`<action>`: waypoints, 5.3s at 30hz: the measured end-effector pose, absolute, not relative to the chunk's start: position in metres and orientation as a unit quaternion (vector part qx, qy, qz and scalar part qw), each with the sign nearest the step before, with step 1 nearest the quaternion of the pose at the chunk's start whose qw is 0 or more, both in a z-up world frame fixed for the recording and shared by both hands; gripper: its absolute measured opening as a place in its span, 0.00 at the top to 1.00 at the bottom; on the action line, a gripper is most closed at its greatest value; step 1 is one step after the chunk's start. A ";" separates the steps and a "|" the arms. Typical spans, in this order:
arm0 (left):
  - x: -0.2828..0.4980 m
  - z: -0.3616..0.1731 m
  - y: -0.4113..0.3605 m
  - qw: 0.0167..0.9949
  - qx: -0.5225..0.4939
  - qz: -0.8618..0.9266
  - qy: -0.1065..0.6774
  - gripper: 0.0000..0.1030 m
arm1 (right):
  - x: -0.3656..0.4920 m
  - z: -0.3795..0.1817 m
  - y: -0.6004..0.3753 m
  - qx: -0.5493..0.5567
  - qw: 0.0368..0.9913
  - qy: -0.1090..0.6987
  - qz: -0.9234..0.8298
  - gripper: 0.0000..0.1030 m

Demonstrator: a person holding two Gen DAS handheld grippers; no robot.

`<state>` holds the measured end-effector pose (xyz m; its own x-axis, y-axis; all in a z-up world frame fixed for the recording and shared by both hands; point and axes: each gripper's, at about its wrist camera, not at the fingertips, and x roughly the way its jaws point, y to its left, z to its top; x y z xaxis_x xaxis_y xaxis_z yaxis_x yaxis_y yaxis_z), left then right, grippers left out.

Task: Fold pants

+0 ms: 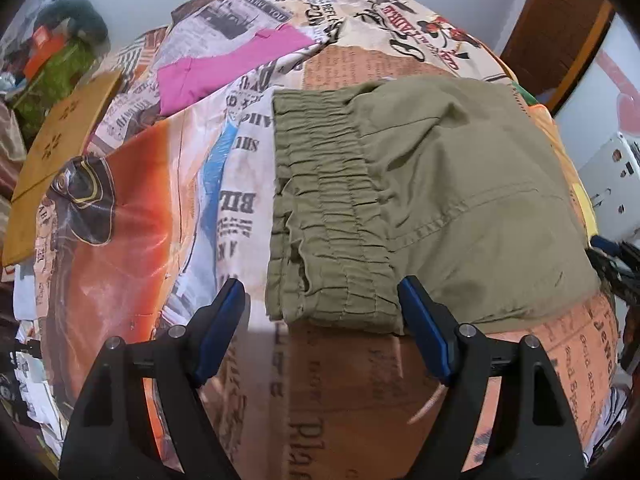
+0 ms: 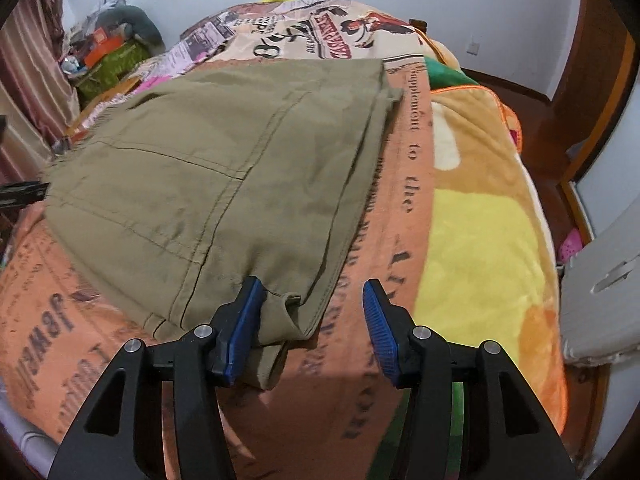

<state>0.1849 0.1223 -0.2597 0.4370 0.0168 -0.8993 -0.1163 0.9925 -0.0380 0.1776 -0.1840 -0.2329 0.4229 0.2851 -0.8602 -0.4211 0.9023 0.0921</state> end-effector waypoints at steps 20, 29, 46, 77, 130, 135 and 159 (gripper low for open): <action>0.182 -0.191 0.094 0.886 -0.013 0.008 0.463 0.23 | 0.172 -0.173 -0.160 -0.031 0.856 0.447 0.258 0.52; 0.211 -0.229 0.034 0.864 -0.007 -0.059 0.500 0.23 | 0.176 -0.207 -0.095 -0.035 0.810 0.491 0.318 0.52; 0.191 -0.238 0.043 0.863 0.001 -0.065 0.502 0.24 | 0.160 -0.217 -0.129 -0.012 0.815 0.492 0.305 0.53; 0.234 -0.203 0.148 0.884 -0.052 0.066 0.459 0.19 | 0.222 -0.170 -0.186 0.010 0.864 0.450 0.227 0.52; 0.309 -0.276 0.189 0.837 -0.192 0.087 0.506 0.17 | 0.406 -0.238 -0.115 -0.117 0.840 0.493 0.194 0.91; 0.304 -0.236 0.185 0.867 -0.125 0.130 0.465 0.18 | 0.387 -0.194 -0.110 -0.090 0.856 0.454 0.229 0.56; 0.297 -0.267 0.080 0.849 0.024 0.024 0.527 0.17 | 0.281 -0.234 -0.032 -0.093 0.748 0.545 0.367 0.33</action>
<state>0.2966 0.0799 -0.2673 0.4432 0.0658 -0.8940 -0.0159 0.9977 0.0655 0.2811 -0.0315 -0.2342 0.1375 0.4468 -0.8840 -0.6505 0.7138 0.2596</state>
